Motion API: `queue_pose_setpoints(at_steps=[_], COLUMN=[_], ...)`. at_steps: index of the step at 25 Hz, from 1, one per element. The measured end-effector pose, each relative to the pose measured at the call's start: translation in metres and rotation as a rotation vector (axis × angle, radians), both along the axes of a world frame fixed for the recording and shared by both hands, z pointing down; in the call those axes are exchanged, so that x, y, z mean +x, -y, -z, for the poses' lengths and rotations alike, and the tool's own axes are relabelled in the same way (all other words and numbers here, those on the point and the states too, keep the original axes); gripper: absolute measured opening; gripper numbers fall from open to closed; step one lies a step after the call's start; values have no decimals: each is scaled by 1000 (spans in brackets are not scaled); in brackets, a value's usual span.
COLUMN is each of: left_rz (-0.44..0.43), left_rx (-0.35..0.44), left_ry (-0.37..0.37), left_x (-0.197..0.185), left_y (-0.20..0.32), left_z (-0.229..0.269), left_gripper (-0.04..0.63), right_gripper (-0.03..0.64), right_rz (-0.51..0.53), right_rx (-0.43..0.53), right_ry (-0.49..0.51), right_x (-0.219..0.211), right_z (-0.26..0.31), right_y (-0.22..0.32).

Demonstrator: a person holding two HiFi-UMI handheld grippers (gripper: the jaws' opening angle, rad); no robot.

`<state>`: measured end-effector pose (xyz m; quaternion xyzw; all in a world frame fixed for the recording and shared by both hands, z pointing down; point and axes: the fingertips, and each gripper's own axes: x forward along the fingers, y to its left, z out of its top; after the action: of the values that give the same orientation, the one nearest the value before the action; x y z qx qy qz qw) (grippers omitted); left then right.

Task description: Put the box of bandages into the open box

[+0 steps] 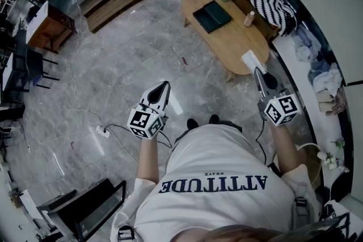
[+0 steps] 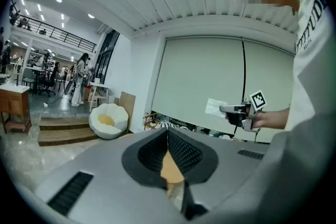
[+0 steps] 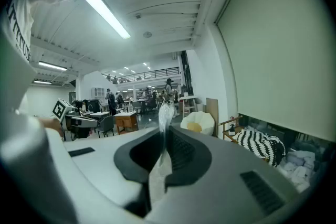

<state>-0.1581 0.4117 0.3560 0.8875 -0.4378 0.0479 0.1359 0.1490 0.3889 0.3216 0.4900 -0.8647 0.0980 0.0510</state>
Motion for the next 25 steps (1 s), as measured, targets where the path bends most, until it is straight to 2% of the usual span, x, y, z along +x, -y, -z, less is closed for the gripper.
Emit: queue_pose_setpoints(at_steps=[13,25], left_rz=[14,30], left_rx=[-4,-13], left_ry=[7,15], left_x=[-4,21], left_y=[-10,-21], left_z=[-1,-4], left_gripper=[23,23], right_gripper=[29,29], right_rz=[-2,12], right_rx=[-2,-19], right_ry=[23,34], right_x=[0,28], right_z=[2,-4], right_y=[-4,-14])
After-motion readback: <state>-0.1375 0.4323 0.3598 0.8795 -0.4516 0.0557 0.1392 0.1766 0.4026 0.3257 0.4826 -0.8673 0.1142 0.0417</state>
